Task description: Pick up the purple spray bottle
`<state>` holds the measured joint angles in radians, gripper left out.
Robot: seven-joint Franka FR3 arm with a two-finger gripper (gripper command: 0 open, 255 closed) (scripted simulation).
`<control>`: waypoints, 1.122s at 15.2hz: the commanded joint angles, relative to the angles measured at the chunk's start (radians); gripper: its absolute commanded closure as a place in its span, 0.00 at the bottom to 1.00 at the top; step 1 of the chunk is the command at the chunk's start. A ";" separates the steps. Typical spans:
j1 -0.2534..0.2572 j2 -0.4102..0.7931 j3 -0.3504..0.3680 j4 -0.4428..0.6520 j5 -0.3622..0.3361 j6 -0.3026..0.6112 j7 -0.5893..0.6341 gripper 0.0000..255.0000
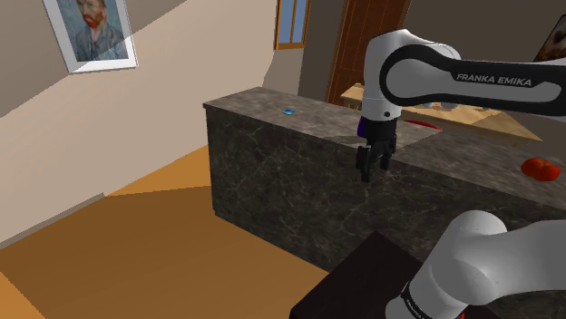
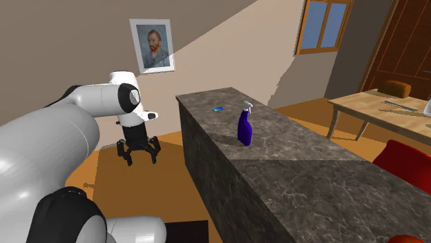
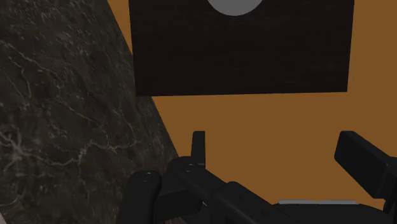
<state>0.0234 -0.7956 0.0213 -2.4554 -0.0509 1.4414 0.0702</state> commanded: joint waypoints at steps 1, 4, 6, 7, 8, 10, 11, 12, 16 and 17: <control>0.000 0.000 0.000 0.000 0.000 0.000 0.000 0.00; -0.020 -0.010 -0.078 -0.007 -0.061 0.052 -0.097 0.00; -0.032 -0.008 -0.131 -0.005 -0.098 0.090 -0.161 0.00; -0.037 -0.005 -0.157 -0.002 -0.114 0.109 -0.193 0.00; -0.042 0.000 -0.184 0.003 -0.130 0.130 -0.225 0.00; -0.050 0.016 -0.239 0.015 -0.158 0.171 -0.288 0.00; -0.052 0.026 -0.266 0.024 -0.169 0.192 -0.320 0.00; -0.054 0.037 -0.294 0.034 -0.180 0.213 -0.351 0.00; -0.049 0.097 -0.408 0.087 -0.205 0.297 -0.478 0.00; -0.046 0.115 -0.436 0.104 -0.206 0.317 -0.511 0.00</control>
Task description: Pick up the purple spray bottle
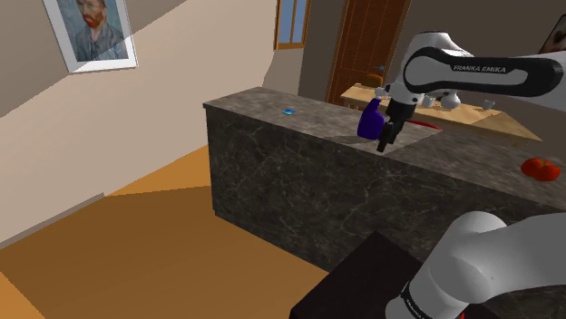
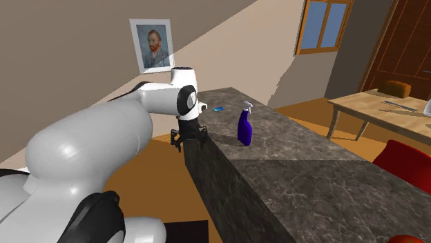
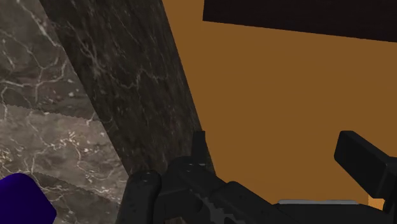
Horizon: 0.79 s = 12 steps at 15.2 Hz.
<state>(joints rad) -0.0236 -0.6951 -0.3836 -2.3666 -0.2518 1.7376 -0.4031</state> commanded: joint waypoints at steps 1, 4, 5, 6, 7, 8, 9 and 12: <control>0.006 0.035 -0.060 0.033 -0.004 0.041 -0.071 0.00; 0.028 0.100 -0.150 0.096 0.011 0.097 -0.173 0.00; 0.039 0.124 -0.182 0.119 0.021 0.115 -0.209 0.00; 0.051 0.150 -0.214 0.144 0.034 0.131 -0.245 0.00; 0.064 0.176 -0.247 0.170 0.050 0.147 -0.283 0.00; 0.079 0.204 -0.281 0.198 0.068 0.161 -0.322 0.00; 0.095 0.234 -0.316 0.227 0.090 0.174 -0.362 0.00; 0.155 0.334 -0.434 0.324 0.179 0.202 -0.493 0.00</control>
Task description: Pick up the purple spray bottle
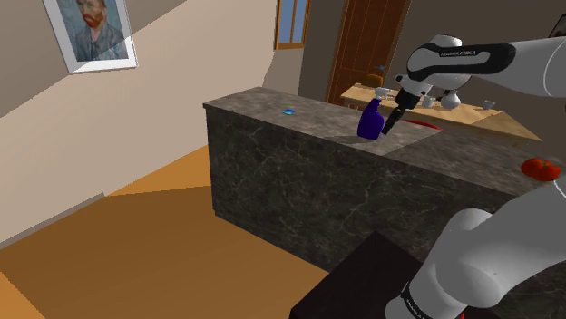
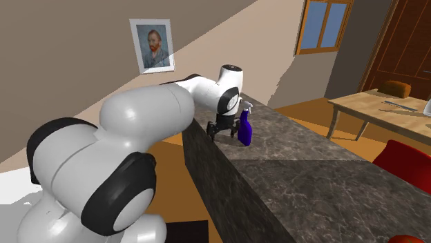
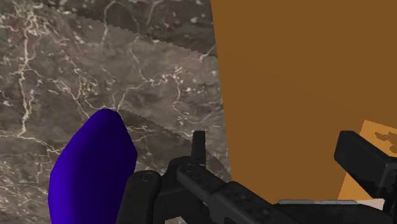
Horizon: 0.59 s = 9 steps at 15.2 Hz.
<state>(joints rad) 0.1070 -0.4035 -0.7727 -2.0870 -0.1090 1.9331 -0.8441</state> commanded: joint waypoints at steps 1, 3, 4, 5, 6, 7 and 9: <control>0.047 0.081 -0.089 0.080 0.076 0.012 -0.100 0.00; 0.096 0.173 -0.186 0.158 0.177 0.012 -0.208 0.00; 0.120 0.229 -0.241 0.200 0.243 0.006 -0.270 0.00; 0.142 0.297 -0.299 0.246 0.324 -0.008 -0.340 0.00; 0.150 0.382 -0.356 0.297 0.424 -0.034 -0.419 0.00; 0.130 0.481 -0.396 0.352 0.539 -0.073 -0.502 0.00; 0.006 0.654 -0.388 0.471 0.736 -0.166 -0.629 0.00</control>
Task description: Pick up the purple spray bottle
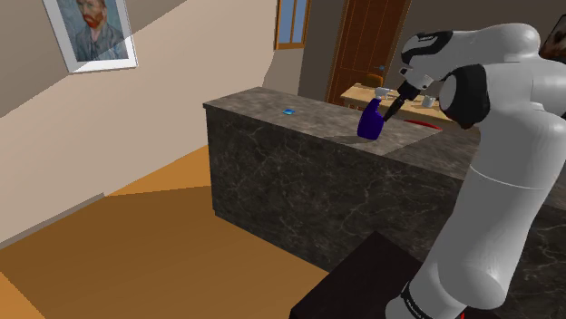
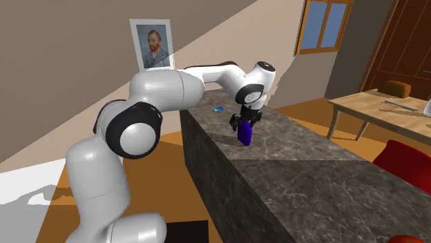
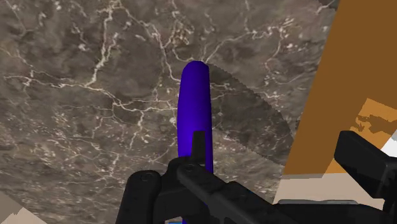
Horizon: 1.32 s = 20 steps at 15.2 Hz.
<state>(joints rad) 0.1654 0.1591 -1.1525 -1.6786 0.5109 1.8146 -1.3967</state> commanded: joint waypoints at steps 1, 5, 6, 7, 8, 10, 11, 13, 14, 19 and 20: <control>-0.135 0.150 0.032 0.123 0.181 -0.087 -0.111 0.00; -0.289 0.259 0.110 0.247 0.295 -0.151 -0.165 0.00; -0.285 0.258 0.110 0.233 0.295 -0.139 -0.171 0.00; -0.280 0.258 0.110 0.219 0.296 -0.128 -0.177 0.00; -0.276 0.258 0.110 0.205 0.297 -0.116 -0.183 0.00; -0.269 0.259 0.111 0.179 0.300 -0.094 -0.195 0.00; -0.264 0.260 0.113 0.159 0.304 -0.077 -0.205 0.00; -0.264 0.260 0.113 0.159 0.304 -0.077 -0.205 0.00; -0.265 0.261 0.113 0.160 0.304 -0.078 -0.205 1.00; -0.266 0.262 0.113 0.161 0.305 -0.079 -0.205 1.00; -0.266 0.262 0.113 0.161 0.305 -0.078 -0.205 1.00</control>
<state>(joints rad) -0.1006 0.4201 -1.0395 -1.5173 0.8155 1.7357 -1.6019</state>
